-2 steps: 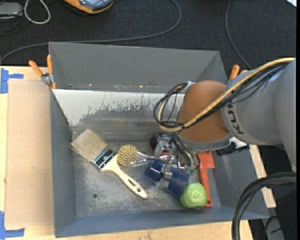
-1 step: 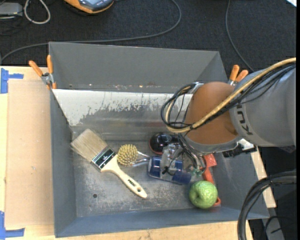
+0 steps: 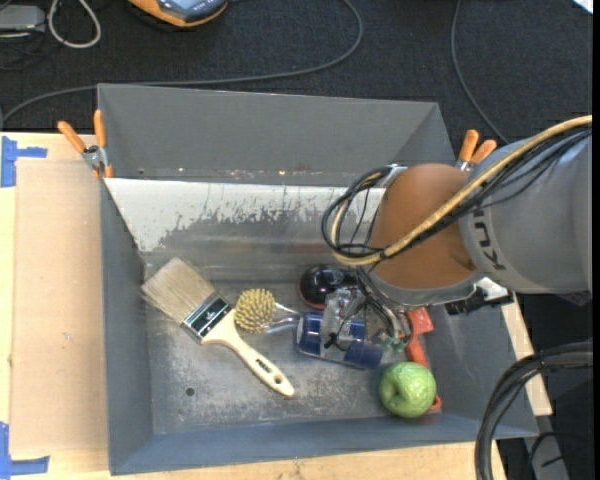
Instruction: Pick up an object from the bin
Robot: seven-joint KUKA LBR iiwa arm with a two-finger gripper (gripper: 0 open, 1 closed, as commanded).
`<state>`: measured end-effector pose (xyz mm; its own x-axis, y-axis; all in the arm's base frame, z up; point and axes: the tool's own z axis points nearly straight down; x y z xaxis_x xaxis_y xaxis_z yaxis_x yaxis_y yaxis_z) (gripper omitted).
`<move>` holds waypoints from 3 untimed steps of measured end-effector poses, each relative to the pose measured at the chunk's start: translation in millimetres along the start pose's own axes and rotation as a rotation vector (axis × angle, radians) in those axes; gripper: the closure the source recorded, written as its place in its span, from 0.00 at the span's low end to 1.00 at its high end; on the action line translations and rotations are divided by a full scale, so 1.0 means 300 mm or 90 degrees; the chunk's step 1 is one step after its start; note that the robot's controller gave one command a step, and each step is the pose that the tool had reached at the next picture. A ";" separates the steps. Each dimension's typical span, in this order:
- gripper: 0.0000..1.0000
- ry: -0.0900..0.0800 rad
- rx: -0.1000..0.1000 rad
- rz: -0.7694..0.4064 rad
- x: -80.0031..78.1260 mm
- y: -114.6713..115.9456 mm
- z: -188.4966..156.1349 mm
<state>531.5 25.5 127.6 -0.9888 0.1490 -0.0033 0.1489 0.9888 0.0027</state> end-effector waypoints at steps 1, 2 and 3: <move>1.00 0.002 -0.001 -0.002 -0.003 -0.051 0.061; 1.00 0.000 -0.002 0.003 0.045 -0.065 0.022; 1.00 0.000 -0.002 0.004 0.045 -0.065 0.022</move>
Offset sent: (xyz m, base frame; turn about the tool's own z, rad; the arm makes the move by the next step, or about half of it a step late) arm -0.0159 -0.0178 -0.0058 0.0046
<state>515.1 8.2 120.9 -0.9878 0.1554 -0.0027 0.1554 0.9878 0.0057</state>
